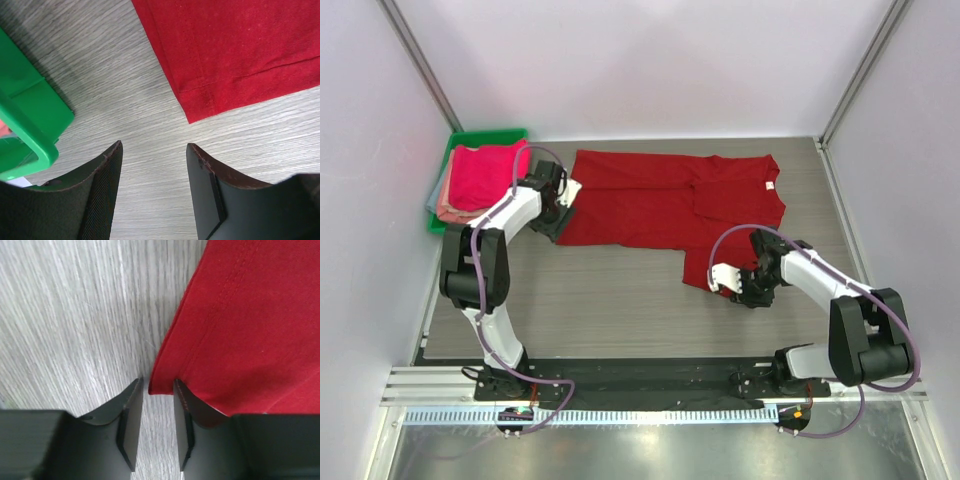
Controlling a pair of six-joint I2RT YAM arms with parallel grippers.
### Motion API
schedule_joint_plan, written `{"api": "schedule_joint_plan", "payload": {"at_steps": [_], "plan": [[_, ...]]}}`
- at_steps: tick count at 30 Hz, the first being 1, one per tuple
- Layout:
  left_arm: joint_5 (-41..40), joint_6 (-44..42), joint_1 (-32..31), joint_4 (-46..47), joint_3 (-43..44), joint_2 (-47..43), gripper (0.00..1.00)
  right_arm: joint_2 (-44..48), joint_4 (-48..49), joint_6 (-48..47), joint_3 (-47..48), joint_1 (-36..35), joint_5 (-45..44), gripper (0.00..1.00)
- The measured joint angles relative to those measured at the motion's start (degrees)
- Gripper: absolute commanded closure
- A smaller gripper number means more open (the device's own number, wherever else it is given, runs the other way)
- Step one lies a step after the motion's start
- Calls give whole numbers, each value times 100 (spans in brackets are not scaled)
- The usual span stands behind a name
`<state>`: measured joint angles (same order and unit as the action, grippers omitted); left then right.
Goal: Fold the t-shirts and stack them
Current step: Fold the tshirt
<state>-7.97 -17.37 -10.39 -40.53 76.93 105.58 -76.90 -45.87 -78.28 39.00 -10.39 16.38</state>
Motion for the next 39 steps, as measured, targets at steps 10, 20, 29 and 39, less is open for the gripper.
{"api": "schedule_joint_plan", "payload": {"at_steps": [10,20,29,39], "plan": [[74,-107,146,-7,0,66,45,-122,127,61,133,0,-197,99],[1008,-144,649,-439,227,413,62,210,-70,459,483,0,-282,99],[1729,-105,664,-739,619,870,53,33,-116,667,621,0,-343,98],[2006,-85,667,-828,1137,1290,63,-125,-105,841,767,0,-374,99]]}}
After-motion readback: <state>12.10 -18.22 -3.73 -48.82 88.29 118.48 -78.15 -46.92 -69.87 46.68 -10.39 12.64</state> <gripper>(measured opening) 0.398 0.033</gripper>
